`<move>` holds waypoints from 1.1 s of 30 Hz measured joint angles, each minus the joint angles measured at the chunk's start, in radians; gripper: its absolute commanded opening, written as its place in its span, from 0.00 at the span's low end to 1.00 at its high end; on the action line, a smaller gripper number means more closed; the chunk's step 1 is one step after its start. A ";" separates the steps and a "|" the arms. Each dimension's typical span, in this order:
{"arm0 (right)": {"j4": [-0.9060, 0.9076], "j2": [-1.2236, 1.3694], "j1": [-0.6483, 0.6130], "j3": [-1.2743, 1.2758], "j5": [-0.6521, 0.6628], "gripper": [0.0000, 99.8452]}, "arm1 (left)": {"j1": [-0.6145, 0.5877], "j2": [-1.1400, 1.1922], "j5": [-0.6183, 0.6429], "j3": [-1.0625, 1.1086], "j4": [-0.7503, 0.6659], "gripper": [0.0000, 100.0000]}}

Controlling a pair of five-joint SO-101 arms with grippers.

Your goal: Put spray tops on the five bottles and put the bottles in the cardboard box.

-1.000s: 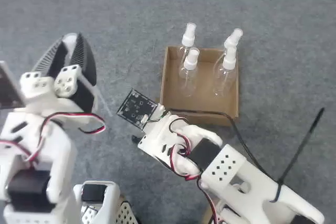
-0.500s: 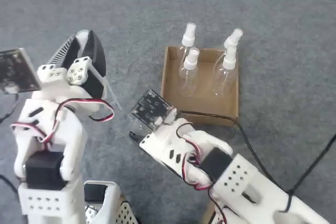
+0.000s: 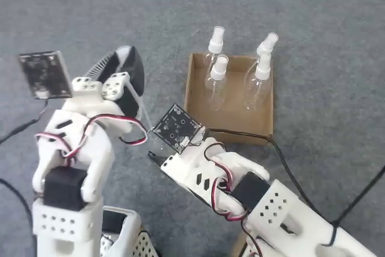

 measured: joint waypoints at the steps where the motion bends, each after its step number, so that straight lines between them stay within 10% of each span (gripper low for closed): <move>1: -0.008 0.000 0.000 0.000 0.000 0.01 | 0.000 0.000 0.000 0.017 0.000 0.01; 15: -0.084 0.000 0.083 0.003 -0.089 0.01 | 0.147 0.000 -0.077 0.101 0.104 0.05; 33: -0.146 -0.012 0.114 0.078 -0.089 0.01 | 0.057 0.000 -0.144 0.018 0.196 0.17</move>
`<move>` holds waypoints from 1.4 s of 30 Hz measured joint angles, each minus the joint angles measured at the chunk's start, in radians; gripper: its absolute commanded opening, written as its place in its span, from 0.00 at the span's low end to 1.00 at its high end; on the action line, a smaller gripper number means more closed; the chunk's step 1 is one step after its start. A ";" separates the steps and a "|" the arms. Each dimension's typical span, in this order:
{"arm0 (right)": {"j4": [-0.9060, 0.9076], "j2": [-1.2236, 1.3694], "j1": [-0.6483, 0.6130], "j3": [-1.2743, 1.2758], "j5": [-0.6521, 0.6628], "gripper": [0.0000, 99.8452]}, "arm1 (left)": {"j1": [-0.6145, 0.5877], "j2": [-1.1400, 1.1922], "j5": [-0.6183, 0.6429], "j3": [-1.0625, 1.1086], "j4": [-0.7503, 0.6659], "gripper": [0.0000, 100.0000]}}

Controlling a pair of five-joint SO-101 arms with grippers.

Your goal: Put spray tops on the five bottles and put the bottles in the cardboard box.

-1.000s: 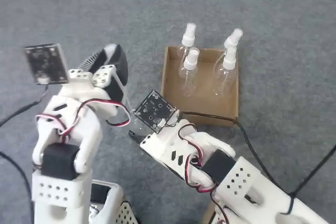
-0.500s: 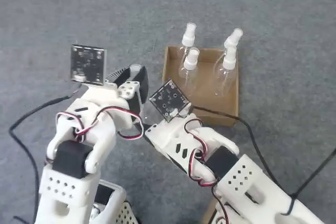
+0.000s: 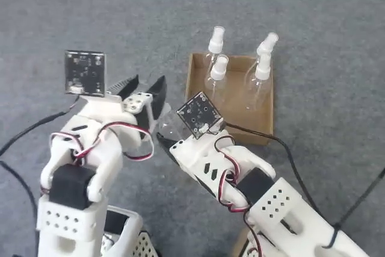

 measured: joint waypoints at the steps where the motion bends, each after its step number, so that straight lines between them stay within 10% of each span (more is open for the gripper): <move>1: 0.000 0.000 0.000 0.000 0.000 0.01 | -0.021 0.000 -0.015 -0.002 0.000 0.17; 8: 0.000 -0.043 0.002 0.000 0.000 0.01 | -0.235 0.000 -0.080 0.051 -0.157 0.17; 26: 0.031 -0.126 0.002 0.025 0.000 0.01 | -0.006 0.078 -0.107 0.100 -0.141 0.17; 42: 0.031 -0.127 0.057 0.014 0.000 0.01 | -0.157 -0.203 -0.115 0.097 -0.038 0.17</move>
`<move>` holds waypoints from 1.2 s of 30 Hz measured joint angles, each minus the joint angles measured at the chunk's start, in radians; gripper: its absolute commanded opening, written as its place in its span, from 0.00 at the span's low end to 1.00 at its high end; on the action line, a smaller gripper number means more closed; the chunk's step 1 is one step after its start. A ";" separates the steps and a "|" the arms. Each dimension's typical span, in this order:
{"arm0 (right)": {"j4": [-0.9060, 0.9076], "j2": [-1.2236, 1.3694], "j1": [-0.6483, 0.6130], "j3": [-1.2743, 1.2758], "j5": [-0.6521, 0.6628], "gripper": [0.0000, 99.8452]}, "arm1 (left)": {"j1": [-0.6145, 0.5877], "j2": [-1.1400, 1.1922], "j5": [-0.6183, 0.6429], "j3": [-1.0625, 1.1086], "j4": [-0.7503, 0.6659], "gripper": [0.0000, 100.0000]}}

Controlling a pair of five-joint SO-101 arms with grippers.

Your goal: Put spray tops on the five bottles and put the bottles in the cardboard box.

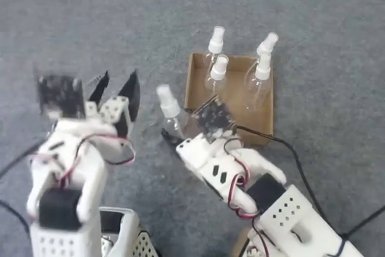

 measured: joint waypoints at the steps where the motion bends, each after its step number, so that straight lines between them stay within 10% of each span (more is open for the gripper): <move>1: 0.000 0.000 0.015 -0.012 0.000 0.01 | -0.002 -0.035 0.000 0.031 0.000 0.17; 19: 0.005 0.543 0.158 -0.588 0.000 0.01 | 0.325 -0.414 -0.100 0.532 -0.072 0.29; 36: 0.388 0.359 0.086 -0.628 0.000 0.01 | 0.338 -0.446 -0.100 0.605 -0.163 0.29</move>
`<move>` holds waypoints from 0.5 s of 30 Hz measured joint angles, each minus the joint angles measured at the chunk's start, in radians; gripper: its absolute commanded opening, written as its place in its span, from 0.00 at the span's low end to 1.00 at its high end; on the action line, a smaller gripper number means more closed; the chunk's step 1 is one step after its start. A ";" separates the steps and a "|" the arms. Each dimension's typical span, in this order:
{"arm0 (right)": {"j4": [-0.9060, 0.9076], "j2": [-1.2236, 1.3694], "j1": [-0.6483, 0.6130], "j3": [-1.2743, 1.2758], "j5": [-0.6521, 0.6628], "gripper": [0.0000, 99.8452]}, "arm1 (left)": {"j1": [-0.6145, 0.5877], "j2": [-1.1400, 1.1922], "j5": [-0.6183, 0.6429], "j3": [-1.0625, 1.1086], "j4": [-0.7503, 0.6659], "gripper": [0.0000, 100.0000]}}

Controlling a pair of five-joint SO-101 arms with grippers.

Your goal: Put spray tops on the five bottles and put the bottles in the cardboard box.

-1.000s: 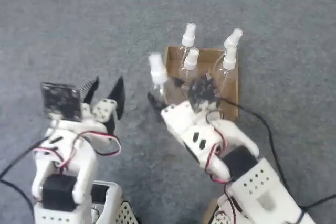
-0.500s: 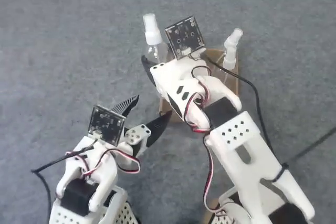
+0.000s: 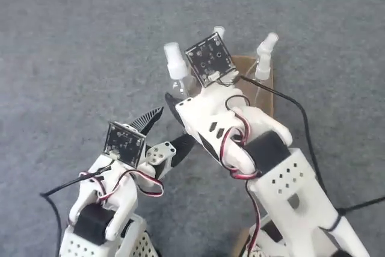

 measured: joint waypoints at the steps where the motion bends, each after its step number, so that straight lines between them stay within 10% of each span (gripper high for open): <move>1: 0.009 -0.005 0.000 0.000 0.000 0.01 | 0.000 0.000 -0.002 0.000 0.000 0.29; 15: 0.068 -0.014 0.011 0.000 0.000 0.01 | 0.000 0.000 -0.009 0.020 0.000 0.29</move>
